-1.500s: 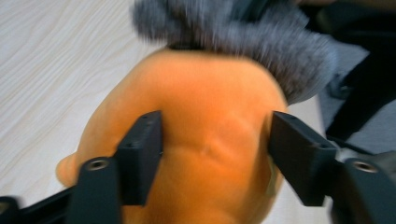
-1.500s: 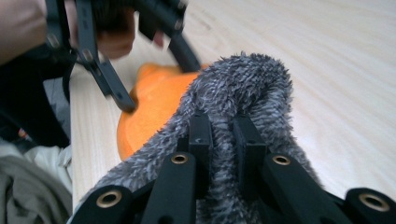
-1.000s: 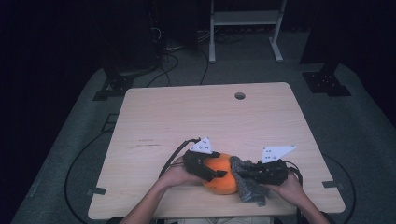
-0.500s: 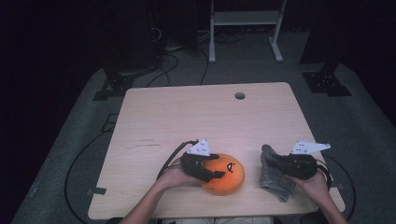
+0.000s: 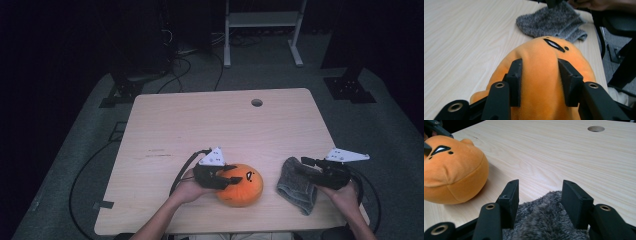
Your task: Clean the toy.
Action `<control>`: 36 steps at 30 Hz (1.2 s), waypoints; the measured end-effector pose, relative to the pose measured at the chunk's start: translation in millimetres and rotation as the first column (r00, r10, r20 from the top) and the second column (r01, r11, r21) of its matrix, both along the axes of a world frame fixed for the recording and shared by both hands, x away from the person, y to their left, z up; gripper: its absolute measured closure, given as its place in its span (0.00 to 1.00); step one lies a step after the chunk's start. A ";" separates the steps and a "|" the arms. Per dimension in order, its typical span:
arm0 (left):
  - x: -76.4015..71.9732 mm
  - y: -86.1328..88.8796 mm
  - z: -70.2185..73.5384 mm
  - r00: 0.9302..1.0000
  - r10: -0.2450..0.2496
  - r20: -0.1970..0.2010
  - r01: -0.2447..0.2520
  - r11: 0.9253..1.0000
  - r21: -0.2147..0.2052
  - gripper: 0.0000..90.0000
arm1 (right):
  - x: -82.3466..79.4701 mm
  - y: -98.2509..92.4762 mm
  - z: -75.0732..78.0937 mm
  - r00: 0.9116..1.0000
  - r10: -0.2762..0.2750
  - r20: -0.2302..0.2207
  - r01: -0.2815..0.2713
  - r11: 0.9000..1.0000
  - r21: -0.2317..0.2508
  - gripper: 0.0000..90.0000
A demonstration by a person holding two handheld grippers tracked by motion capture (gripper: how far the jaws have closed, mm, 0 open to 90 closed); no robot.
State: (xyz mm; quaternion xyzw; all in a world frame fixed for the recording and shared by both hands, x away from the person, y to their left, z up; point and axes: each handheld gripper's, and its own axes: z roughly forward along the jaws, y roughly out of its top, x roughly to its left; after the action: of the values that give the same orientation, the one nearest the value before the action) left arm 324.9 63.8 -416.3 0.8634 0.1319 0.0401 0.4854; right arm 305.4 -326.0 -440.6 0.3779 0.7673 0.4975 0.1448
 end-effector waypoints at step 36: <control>52.9 26.3 9.0 0.949 0.310 0.053 -0.308 0.951 -0.042 0.32 | 6.9 32.5 6.0 0.996 0.090 0.020 -0.090 0.996 -0.006 0.45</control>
State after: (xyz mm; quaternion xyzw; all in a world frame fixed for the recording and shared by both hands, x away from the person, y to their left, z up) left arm 377.7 90.0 -407.2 0.8223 0.2515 0.1389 0.4912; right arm 312.3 -293.5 -434.6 0.3375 0.7833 0.5054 0.1311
